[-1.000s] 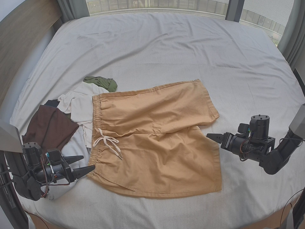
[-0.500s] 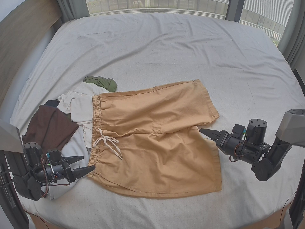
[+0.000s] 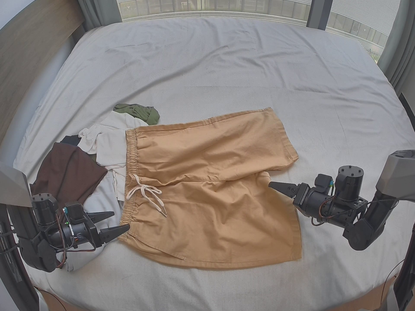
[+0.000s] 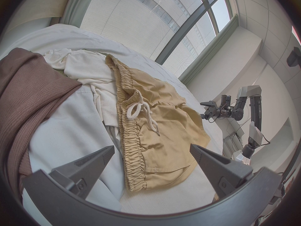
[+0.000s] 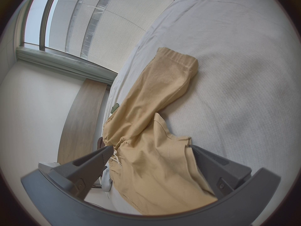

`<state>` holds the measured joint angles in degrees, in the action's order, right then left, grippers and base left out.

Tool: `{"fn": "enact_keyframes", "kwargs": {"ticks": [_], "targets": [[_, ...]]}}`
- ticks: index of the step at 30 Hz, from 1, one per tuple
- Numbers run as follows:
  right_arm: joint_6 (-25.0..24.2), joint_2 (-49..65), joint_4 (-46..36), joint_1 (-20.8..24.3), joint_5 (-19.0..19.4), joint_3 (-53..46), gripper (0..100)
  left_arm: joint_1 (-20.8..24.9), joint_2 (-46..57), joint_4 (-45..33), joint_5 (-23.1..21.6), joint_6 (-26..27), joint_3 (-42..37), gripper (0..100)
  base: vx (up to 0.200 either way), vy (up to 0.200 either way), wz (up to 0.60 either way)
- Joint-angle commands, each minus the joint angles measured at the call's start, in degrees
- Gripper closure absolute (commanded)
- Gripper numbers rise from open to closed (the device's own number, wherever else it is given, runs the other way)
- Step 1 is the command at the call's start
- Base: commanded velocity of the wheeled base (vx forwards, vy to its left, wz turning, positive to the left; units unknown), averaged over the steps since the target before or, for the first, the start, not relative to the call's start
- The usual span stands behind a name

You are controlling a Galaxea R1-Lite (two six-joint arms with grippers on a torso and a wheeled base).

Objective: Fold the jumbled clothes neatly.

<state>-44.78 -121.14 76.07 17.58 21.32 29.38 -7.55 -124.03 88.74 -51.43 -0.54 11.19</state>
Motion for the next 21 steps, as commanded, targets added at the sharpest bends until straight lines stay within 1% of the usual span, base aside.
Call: {"fn": "enact_keyframes", "kwargs": {"ticks": [1,11,15,17,19,21], "targets": [[0.1,-0.7,-1.5,0.2,0.0,-0.4,0,-0.1,-0.3,0.0,0.0,0.0,0.1,0,0.000,0.000,0.00],[0.2,-1.7,-0.4,2.7,-0.1,-0.4,0,-0.1,-0.3,0.0,0.0,-0.1,0.1,0,0.000,0.000,0.00],[0.1,-1.7,5.1,2.9,0.0,-1.0,0,-0.1,-0.3,0.0,0.0,-0.1,0.1,0,0.000,0.000,0.00],[0.1,-1.7,10.4,2.7,0.2,-2.0,0,-0.1,-0.3,0.0,0.0,-0.1,0.5,0,0.000,0.000,0.00],[0.0,-1.7,12.5,2.5,0.3,-2.2,0,-0.1,-0.3,0.0,0.0,-0.1,0.5,0,0.000,0.000,0.00],[0.0,-1.6,12.3,2.4,0.4,-2.1,0,-0.1,-0.3,0.0,0.0,-0.1,0.6,0,0.000,0.000,0.00]]}}
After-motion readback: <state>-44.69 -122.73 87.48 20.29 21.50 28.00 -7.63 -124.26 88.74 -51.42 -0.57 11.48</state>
